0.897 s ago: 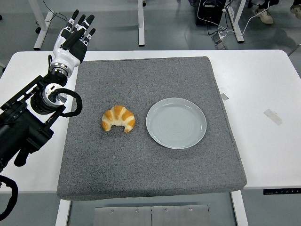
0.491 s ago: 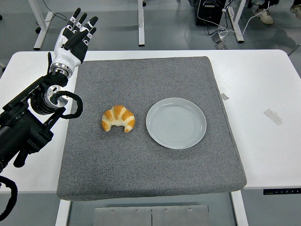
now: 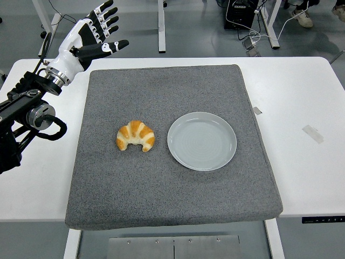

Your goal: Place the bread on the plate

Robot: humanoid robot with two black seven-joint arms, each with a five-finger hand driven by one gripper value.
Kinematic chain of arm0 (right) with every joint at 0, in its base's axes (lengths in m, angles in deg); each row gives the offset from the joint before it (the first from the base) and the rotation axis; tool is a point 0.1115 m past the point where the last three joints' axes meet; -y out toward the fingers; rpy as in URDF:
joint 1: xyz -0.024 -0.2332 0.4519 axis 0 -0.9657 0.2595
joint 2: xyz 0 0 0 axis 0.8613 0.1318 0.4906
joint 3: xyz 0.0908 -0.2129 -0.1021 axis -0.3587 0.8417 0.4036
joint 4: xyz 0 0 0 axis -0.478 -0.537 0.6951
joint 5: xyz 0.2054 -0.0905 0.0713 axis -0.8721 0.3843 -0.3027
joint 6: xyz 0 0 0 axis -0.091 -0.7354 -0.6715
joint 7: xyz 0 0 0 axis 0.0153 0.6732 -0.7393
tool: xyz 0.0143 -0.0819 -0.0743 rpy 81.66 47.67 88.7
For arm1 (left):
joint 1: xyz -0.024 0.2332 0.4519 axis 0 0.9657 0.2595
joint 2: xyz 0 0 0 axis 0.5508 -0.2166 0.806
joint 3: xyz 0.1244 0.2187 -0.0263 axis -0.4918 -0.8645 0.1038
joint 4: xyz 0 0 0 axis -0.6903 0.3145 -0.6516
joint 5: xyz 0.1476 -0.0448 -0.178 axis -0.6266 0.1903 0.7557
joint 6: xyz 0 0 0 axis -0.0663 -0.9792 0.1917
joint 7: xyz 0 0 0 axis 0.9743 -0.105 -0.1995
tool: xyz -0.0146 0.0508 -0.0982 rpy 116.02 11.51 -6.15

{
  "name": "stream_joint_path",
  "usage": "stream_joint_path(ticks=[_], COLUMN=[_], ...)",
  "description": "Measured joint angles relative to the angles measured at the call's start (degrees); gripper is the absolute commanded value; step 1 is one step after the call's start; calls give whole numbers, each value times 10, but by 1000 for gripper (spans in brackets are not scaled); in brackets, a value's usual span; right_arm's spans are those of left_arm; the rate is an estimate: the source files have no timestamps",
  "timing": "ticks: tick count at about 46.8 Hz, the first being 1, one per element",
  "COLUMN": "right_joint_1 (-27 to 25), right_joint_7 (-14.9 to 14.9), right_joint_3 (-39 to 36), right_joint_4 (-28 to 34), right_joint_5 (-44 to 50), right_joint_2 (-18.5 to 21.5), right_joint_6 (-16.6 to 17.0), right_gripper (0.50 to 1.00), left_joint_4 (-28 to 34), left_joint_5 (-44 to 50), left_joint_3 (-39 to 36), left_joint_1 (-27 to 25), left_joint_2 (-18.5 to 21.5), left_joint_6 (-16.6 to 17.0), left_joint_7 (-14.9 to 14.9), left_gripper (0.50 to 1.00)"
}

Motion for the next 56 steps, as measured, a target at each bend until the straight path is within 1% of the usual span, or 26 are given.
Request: stream_joint_path(ticks=[2, 4, 10, 12, 17, 24, 32, 36, 48, 56], right_joint_1=[0, 0, 0, 0, 0, 0, 1, 0, 0, 0], right_joint_7=[0, 0, 0, 0, 0, 0, 0, 0, 0, 0], right_joint_3=[0, 0, 1, 1, 0, 0, 0, 0, 0, 0], right_joint_4=[0, 0, 0, 0, 0, 0, 0, 1, 1, 0], right_joint_5=[0, 0, 0, 0, 0, 0, 0, 0, 0, 0], right_joint_2=[0, 0, 0, 0, 0, 0, 0, 0, 0, 0], right_joint_6=[0, 0, 0, 0, 0, 0, 0, 0, 0, 0], right_gripper=[1000, 1000, 1000, 1000, 1000, 1000, 1000, 1000, 1000, 1000], left_joint_4=[1, 3, 10, 12, 12, 13, 12, 12, 12, 12], left_joint_5=[-18, -30, -39, -46, -85, -141, -208, -235, -326, -354], left_joint_3=[-13, -30, -87, -106, -137, -170, -240, -262, -283, -286], left_joint_1=[-2, -7, -25, -34, -60, -83, -117, -127, -136, -136], left_joint_2=[11, 21, 50, 61, 68, 76, 82, 91, 104, 105], left_joint_6=[-12, -23, -57, -75, -97, -104, -105, -105, -104, -102], left_joint_7=[-26, -35, -39, -39, -39, -39, -39, -39, -39, -39], left_gripper=[980, 980, 981, 981, 980, 980, 980, 980, 980, 980])
